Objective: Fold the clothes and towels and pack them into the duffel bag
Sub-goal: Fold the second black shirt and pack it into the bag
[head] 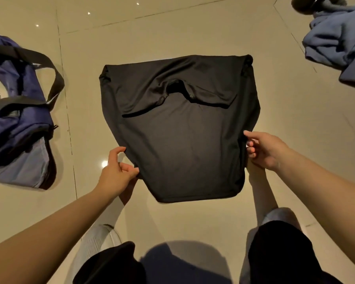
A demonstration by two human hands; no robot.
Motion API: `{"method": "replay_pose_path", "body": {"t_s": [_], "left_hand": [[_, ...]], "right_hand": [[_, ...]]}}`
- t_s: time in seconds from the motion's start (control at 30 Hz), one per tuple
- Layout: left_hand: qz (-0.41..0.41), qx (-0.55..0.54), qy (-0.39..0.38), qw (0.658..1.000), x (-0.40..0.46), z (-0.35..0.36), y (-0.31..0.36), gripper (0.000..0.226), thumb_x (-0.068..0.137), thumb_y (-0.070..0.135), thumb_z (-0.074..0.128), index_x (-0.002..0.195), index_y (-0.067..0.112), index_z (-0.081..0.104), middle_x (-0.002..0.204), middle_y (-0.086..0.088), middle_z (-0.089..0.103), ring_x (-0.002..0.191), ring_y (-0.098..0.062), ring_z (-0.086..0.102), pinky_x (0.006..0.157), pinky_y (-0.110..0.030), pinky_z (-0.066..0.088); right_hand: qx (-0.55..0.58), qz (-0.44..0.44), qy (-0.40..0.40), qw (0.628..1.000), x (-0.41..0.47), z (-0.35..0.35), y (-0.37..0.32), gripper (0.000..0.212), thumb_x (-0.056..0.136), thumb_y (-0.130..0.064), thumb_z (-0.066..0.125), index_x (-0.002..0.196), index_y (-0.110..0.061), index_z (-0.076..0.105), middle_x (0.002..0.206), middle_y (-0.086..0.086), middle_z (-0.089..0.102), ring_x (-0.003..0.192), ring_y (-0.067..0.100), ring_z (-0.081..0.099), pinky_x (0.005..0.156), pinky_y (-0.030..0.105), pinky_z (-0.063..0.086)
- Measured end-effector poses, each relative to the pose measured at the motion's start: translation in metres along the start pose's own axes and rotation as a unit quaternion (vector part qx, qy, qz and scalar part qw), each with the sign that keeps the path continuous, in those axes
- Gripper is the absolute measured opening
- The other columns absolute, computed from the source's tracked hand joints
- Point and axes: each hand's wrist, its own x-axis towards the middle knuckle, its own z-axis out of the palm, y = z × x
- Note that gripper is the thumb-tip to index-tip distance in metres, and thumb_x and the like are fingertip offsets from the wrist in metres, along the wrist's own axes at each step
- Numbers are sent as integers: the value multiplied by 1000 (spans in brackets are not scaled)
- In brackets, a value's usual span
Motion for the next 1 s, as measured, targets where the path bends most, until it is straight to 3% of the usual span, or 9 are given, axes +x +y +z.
{"method": "replay_pose_path", "body": {"t_s": [0.13, 0.27, 0.37, 0.5, 0.63, 0.7, 0.77, 0.87, 1.0], "left_hand": [[-1, -29, 55, 998, -2, 3, -3, 46, 93, 10, 60, 129, 24, 34, 86, -9, 59, 80, -24, 62, 84, -42, 54], [12, -48, 137, 989, -13, -17, -25, 32, 96, 7, 49, 122, 21, 36, 79, -8, 52, 72, -21, 54, 72, -37, 47], [5, 8, 174, 985, -19, -44, -54, 27, 92, 4, 47, 117, 14, 42, 76, -13, 54, 70, -28, 54, 67, -39, 43], [-34, 102, 153, 982, -24, -64, -75, 29, 87, -2, 53, 114, 8, 49, 88, -19, 57, 80, -35, 57, 70, -43, 45], [19, 168, 151, 974, -21, -64, -81, 46, 84, 2, 63, 128, 10, 48, 112, -18, 49, 98, -36, 54, 85, -48, 47], [47, 153, 129, 979, -20, -59, -78, 49, 88, 11, 64, 134, 12, 44, 107, -14, 54, 97, -35, 57, 85, -49, 49], [6, 111, 125, 986, -17, -56, -75, 48, 92, 14, 61, 135, 13, 40, 90, -9, 55, 85, -31, 57, 77, -45, 48], [-44, 112, 155, 981, -12, -59, -80, 39, 91, 8, 55, 127, 10, 40, 79, -11, 54, 74, -29, 53, 65, -39, 42], [-66, 164, 176, 968, -14, -72, -87, 54, 82, 3, 61, 132, 10, 42, 116, -23, 54, 102, -41, 52, 83, -52, 45]], "right_hand": [[-41, -37, 9, 998, -8, 6, 8, 15, 90, -14, 59, 75, -15, 54, 69, -1, 49, 58, 10, 43, 55, 19, 40], [42, -84, 9, 996, -14, 4, 15, 7, 89, -14, 53, 86, -12, 60, 86, 4, 57, 71, 16, 55, 66, 27, 47], [100, -84, 4, 991, -20, -1, 21, 9, 93, -16, 48, 91, -12, 55, 83, 3, 53, 73, 16, 55, 67, 31, 48], [66, -72, 5, 995, -20, -2, 31, 13, 98, -23, 46, 98, -12, 52, 73, 2, 47, 53, 13, 45, 50, 25, 45], [61, -82, 30, 994, -22, 0, 33, 23, 100, -29, 44, 86, -14, 52, 69, 2, 48, 54, 13, 39, 53, 24, 39], [60, -84, 40, 994, -23, 3, 33, 20, 99, -19, 40, 85, -12, 53, 73, 4, 51, 56, 14, 41, 53, 24, 42], [53, -90, 41, 994, -22, 5, 34, 20, 98, -7, 33, 98, -12, 52, 80, 8, 54, 57, 15, 42, 52, 24, 43], [-13, -104, 69, 992, -16, 10, 35, 23, 99, 1, 36, 110, -16, 48, 90, 10, 57, 62, 14, 47, 56, 25, 46], [-182, -110, 128, 969, -4, 25, 41, 18, 97, -17, 53, 113, -17, 45, 96, 13, 58, 67, 20, 50, 58, 31, 46]]}}
